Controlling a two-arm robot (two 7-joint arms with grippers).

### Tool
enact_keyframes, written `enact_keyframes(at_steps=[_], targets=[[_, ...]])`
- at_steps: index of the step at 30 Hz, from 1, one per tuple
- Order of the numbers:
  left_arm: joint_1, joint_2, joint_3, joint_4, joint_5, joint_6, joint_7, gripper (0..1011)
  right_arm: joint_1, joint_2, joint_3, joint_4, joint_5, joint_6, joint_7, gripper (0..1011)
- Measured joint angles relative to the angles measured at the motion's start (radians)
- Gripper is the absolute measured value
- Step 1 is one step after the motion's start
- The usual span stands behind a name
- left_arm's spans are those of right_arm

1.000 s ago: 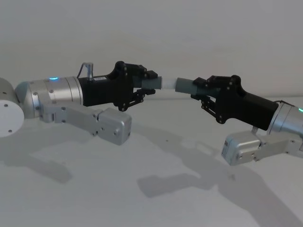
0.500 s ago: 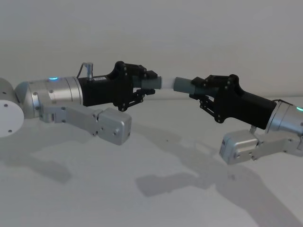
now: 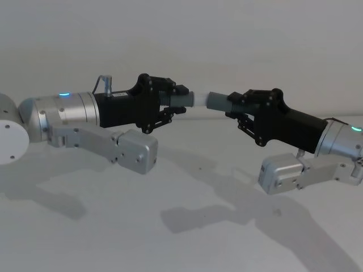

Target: Use both hands to pick up one end of the pipe from the table, align the ends, and insert them.

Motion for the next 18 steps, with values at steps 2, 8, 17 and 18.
enact_keyframes(at_steps=[2, 8, 17, 18], targets=[[0.0, 0.0, 0.0, 0.0, 0.0, 0.0, 0.0, 358, 0.002, -0.001, -0.002, 0.001, -0.001, 0.002, 0.001, 262], [0.0, 0.0, 0.0, 0.0, 0.0, 0.0, 0.0, 357, 0.006, -0.002, -0.006, 0.002, -0.001, 0.006, 0.002, 262], [0.0, 0.0, 0.0, 0.0, 0.0, 0.0, 0.001, 357, 0.009, -0.003, -0.009, 0.004, -0.002, 0.009, 0.003, 262], [0.0, 0.0, 0.0, 0.0, 0.0, -0.001, 0.001, 357, 0.01, -0.004, -0.009, 0.004, -0.002, 0.009, 0.004, 264]])
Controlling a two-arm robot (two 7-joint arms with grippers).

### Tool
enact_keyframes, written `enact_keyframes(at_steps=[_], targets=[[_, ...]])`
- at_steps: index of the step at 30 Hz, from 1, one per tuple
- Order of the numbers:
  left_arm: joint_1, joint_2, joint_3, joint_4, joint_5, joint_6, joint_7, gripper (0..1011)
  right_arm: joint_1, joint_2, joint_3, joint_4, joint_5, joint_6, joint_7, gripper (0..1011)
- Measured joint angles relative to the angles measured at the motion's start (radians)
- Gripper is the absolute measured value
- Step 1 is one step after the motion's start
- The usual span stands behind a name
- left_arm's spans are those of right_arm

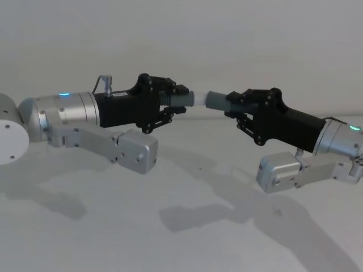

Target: Use both hands to pick up one end of the pipe from the table, align the ends, and insert them.

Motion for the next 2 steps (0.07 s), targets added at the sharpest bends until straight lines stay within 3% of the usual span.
enact_keyframes(at_steps=[2], targets=[[0.0, 0.0, 0.0, 0.0, 0.0, 0.0, 0.0, 357, 0.001, 0.0, 0.0, 0.0, 0.0, 0.0, 0.0, 264]])
